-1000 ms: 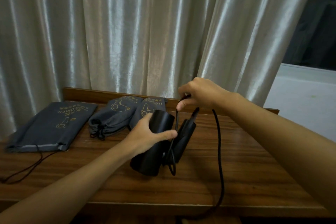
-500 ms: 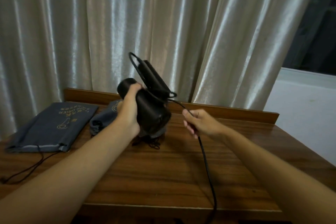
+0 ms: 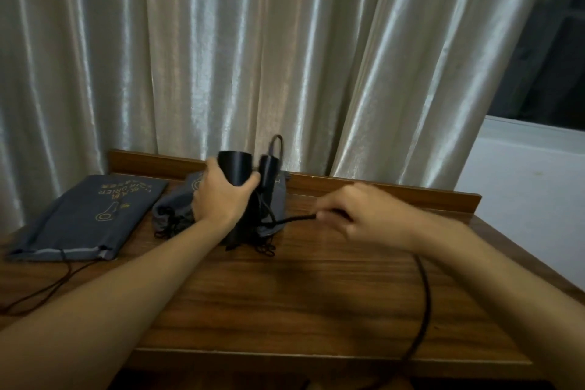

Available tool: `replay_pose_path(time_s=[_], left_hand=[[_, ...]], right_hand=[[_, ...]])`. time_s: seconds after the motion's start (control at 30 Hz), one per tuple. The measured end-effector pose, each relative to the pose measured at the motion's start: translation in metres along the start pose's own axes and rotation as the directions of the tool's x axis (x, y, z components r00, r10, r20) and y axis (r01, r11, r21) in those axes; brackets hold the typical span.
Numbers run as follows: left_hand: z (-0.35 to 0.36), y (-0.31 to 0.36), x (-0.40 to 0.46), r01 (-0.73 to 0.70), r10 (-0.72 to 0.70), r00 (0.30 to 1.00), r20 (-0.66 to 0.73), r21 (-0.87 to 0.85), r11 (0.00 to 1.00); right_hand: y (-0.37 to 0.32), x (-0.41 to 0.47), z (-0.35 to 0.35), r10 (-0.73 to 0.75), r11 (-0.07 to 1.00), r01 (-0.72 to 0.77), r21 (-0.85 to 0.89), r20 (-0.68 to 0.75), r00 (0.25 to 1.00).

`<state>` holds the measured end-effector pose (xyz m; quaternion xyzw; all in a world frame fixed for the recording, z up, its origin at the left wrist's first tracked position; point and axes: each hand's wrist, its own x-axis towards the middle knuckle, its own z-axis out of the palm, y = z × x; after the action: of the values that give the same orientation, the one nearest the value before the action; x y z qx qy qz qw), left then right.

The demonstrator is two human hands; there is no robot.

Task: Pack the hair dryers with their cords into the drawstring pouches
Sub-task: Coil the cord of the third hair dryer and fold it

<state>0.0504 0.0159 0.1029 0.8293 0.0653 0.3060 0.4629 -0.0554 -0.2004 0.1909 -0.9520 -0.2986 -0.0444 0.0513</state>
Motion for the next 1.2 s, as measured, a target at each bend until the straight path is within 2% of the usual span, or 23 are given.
replay_pose_path(time_s=[0.1,0.17,0.23,0.33,0.4,0.47,0.57,0.67,0.7,0.77,0.87,0.93,1.0,1.03,1.1,1.13,1.2], left_hand=[[0.003,0.003,-0.017,-0.139,0.126,0.967,0.221,0.044,0.989],[0.002,0.006,-0.031,-0.139,0.145,0.921,0.362,-0.041,0.989],[0.001,0.006,-0.043,-0.064,0.160,0.861,0.483,-0.209,0.976],[-0.003,0.006,-0.056,0.113,0.210,0.737,0.642,-0.424,0.898],[-0.008,0.007,-0.059,0.198,0.237,0.676,0.698,-0.482,0.853],[-0.013,0.009,-0.055,0.278,0.259,0.626,0.735,-0.521,0.807],[-0.015,0.028,-0.053,0.467,0.152,0.644,0.750,-0.543,0.698],[-0.018,0.043,-0.053,0.641,0.038,0.677,0.735,-0.614,0.461],[-0.023,0.048,-0.054,0.649,-0.010,0.711,0.703,-0.651,0.393],[-0.024,0.052,-0.046,0.577,-0.208,0.816,0.540,-0.731,0.365],[-0.014,0.060,-0.021,0.431,-0.463,0.860,0.213,-0.790,0.436],[-0.007,0.057,-0.005,0.377,-0.546,0.836,0.046,-0.772,0.511],[-0.002,0.049,0.002,0.396,-0.573,0.817,-0.065,-0.659,0.639],[0.000,0.044,0.003,0.409,-0.554,0.827,-0.100,-0.571,0.712],[0.005,0.034,-0.003,0.367,-0.437,0.891,-0.121,-0.374,0.852],[0.008,0.029,-0.008,0.303,-0.343,0.933,-0.105,-0.282,0.910],[0.012,0.021,-0.018,0.145,-0.150,0.988,-0.038,-0.101,0.984]], right_hand=[[-0.006,0.014,-0.024,-0.138,0.938,0.068,-0.341,-0.187,0.973],[0.003,0.023,-0.037,-0.215,0.902,0.089,-0.422,-0.263,0.941],[0.020,0.029,-0.046,-0.225,0.912,0.096,-0.399,-0.290,0.930],[0.047,0.036,-0.045,-0.197,0.933,0.102,-0.345,-0.255,0.947],[0.063,0.039,-0.041,-0.164,0.961,0.105,-0.255,-0.222,0.961],[0.079,0.042,-0.040,-0.094,0.994,0.081,-0.078,-0.189,0.977],[0.092,0.041,-0.029,-0.012,0.986,0.032,0.162,-0.124,0.992],[0.093,0.037,0.004,0.042,0.946,-0.008,0.324,-0.097,0.994],[0.090,0.034,0.016,0.072,0.915,-0.037,0.402,-0.072,0.995],[0.083,0.026,0.036,0.140,0.831,-0.117,0.544,-0.002,0.990],[0.067,0.014,0.056,0.133,0.753,-0.213,0.623,0.172,0.976],[0.053,0.007,0.059,0.079,0.703,-0.276,0.656,0.313,0.946],[0.039,0.003,0.049,0.024,0.700,-0.295,0.650,0.391,0.920],[0.033,0.002,0.040,0.014,0.724,-0.286,0.627,0.402,0.916],[0.025,0.004,0.020,0.052,0.819,-0.260,0.511,0.386,0.921],[0.022,0.006,0.010,0.092,0.893,-0.237,0.383,0.358,0.929],[0.014,0.013,-0.004,0.153,0.988,-0.149,-0.034,0.247,0.957]])
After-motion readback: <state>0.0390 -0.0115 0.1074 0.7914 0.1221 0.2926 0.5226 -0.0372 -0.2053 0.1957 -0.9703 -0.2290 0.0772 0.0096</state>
